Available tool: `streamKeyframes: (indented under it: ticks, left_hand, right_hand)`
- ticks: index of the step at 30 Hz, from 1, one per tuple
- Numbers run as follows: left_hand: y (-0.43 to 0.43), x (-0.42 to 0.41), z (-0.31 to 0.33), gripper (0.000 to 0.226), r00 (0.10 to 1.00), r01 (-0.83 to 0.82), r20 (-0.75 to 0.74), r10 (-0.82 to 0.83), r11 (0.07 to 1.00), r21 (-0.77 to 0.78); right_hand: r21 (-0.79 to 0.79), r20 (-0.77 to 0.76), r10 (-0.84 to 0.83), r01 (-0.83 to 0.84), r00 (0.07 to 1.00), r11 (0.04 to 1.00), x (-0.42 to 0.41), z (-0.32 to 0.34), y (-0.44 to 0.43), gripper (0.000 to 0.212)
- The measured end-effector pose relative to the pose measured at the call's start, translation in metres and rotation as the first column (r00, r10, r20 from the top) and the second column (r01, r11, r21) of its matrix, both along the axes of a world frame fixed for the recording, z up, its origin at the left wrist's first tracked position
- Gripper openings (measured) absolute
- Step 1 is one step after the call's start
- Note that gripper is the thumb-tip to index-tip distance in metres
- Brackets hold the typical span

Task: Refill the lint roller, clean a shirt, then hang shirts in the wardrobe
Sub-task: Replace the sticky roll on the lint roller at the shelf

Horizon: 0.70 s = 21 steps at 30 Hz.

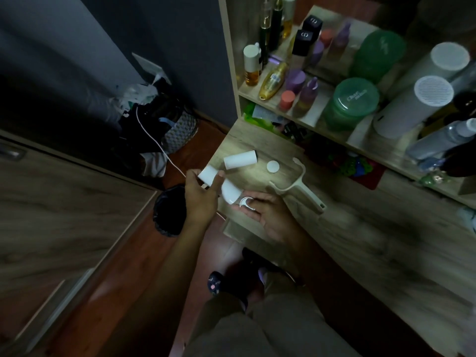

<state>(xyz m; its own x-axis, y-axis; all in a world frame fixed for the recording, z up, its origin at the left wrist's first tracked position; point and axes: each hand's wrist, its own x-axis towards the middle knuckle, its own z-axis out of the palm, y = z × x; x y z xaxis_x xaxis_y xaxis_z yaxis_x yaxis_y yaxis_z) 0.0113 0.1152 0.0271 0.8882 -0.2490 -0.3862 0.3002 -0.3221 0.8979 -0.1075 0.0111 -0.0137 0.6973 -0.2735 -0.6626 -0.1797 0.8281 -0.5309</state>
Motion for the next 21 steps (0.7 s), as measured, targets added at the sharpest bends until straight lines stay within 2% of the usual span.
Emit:
streamKeyframes:
  ticks: [2, 4, 5, 6, 7, 8, 9, 10, 12, 14, 15, 18, 21]
  left_hand:
    - [0.005, 0.004, -0.002, 0.043, 0.999, -0.032, -0.011, 0.032, 0.999, 0.006]
    - [0.01, 0.007, -0.002, 0.053, 0.999, -0.051, -0.017, 0.051, 0.999, 0.013]
    - [0.013, 0.008, -0.003, 0.057, 0.998, -0.059, -0.019, 0.059, 0.998, 0.018]
    - [0.015, 0.009, -0.004, 0.06, 0.998, -0.062, -0.02, 0.063, 0.998, 0.023]
    - [0.017, 0.01, -0.005, 0.06, 0.998, -0.064, -0.019, 0.064, 0.998, 0.027]
    - [0.019, 0.011, -0.007, 0.059, 0.998, -0.066, -0.022, 0.066, 0.997, 0.033]
    - [0.021, 0.011, -0.009, 0.054, 0.997, -0.066, -0.025, 0.067, 0.997, 0.038]
    - [0.023, 0.011, -0.01, 0.049, 0.997, -0.068, -0.026, 0.069, 0.997, 0.044]
    - [0.026, 0.01, -0.013, 0.04, 0.997, -0.079, -0.022, 0.08, 0.995, 0.059]
    - [0.029, 0.008, -0.012, 0.041, 0.994, -0.102, -0.024, 0.104, 0.992, 0.08]
    - [0.03, 0.008, -0.011, 0.043, 0.993, -0.117, -0.023, 0.12, 0.989, 0.095]
    - [0.035, 0.011, -0.011, 0.045, 0.988, -0.149, -0.022, 0.154, 0.98, 0.13]
    - [0.04, 0.016, -0.011, 0.043, 0.986, -0.163, -0.021, 0.167, 0.979, 0.121]
  right_hand:
    - [-0.122, -0.093, 0.026, -0.037, 0.995, 0.992, 0.003, -0.012, -0.001, 0.021]
    - [-0.358, -0.232, 0.05, -0.133, 0.972, 0.924, 0.007, -0.023, -0.003, 0.016]
    - [-0.504, -0.302, 0.064, -0.216, 0.951, 0.837, 0.01, -0.031, -0.005, 0.015]
    - [-0.641, -0.375, 0.073, -0.316, 0.924, 0.699, 0.013, -0.04, -0.007, 0.016]
    - [-0.745, -0.445, 0.074, -0.415, 0.892, 0.522, 0.015, -0.049, -0.01, 0.017]
    - [-0.804, -0.498, 0.06, -0.487, 0.865, 0.343, 0.017, -0.057, -0.013, 0.017]
    - [-0.83, -0.524, 0.036, -0.519, 0.851, 0.204, 0.02, -0.065, -0.016, 0.018]
    - [-0.842, -0.527, 0.016, -0.525, 0.85, 0.124, 0.023, -0.071, -0.019, 0.02]
    - [-0.842, -0.539, 0.003, -0.539, 0.842, 0.027, 0.027, -0.081, -0.022, 0.019]
    - [-0.818, -0.571, 0.012, -0.569, 0.821, -0.081, 0.028, -0.091, -0.021, 0.015]
    - [-0.81, -0.581, 0.009, -0.578, 0.814, -0.102, 0.027, -0.095, -0.019, 0.015]
    - [-0.82, -0.57, -0.013, -0.569, 0.822, -0.06, 0.022, -0.105, -0.012, 0.021]
    - [-0.809, -0.578, -0.009, -0.575, 0.816, -0.12, 0.017, -0.106, -0.006, 0.024]
